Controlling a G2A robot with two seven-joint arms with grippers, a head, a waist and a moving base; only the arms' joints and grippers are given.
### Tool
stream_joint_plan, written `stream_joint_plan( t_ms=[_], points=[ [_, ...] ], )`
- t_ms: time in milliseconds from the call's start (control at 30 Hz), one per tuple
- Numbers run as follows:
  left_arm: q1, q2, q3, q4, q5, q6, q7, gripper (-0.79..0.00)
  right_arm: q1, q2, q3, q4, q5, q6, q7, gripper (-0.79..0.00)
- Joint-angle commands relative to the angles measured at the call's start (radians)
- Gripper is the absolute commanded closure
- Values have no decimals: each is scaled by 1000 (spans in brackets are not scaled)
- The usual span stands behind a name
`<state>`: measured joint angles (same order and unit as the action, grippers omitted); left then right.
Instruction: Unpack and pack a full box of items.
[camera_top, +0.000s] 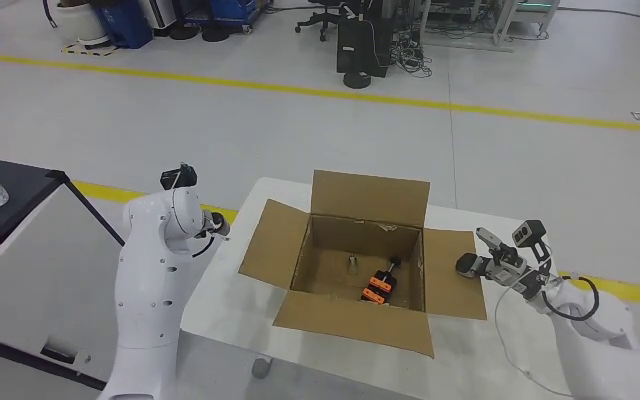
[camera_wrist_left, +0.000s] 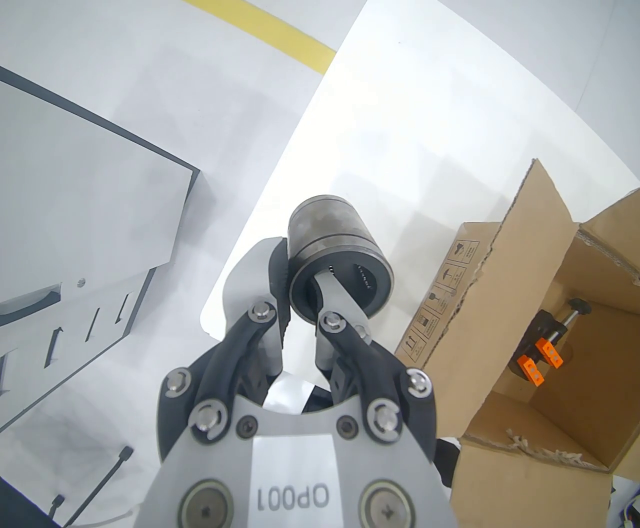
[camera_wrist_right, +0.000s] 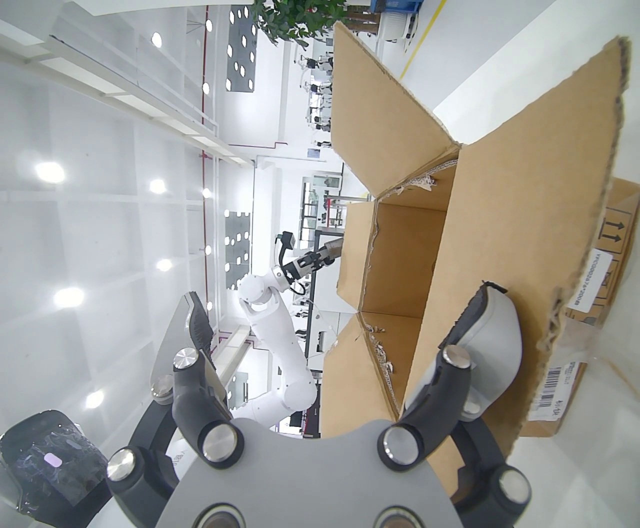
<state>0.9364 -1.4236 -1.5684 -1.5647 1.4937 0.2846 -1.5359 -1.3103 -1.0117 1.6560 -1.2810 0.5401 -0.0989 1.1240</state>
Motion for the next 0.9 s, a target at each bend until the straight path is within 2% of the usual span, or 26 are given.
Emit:
stream_joint_plan(
  t_ms=[0,233,433,667,867],
  points=[
    [0,0,0,0,0,0,0,0,0,0,0,0,0,0,0,-785],
    [6,0,-1,3,0,-3,19,0,0,0,0,0,0,0,0,-785],
    [-1,6,-56,66,35,0,0,0,0,0,0,0,0,0,0,-785],
    [-61,-9,-118,216,79,0,0,0,0,0,0,0,0,0,0,-785],
    [-134,-41,-150,376,139,0,0,0,0,0,0,0,0,0,0,-785]
  ],
)
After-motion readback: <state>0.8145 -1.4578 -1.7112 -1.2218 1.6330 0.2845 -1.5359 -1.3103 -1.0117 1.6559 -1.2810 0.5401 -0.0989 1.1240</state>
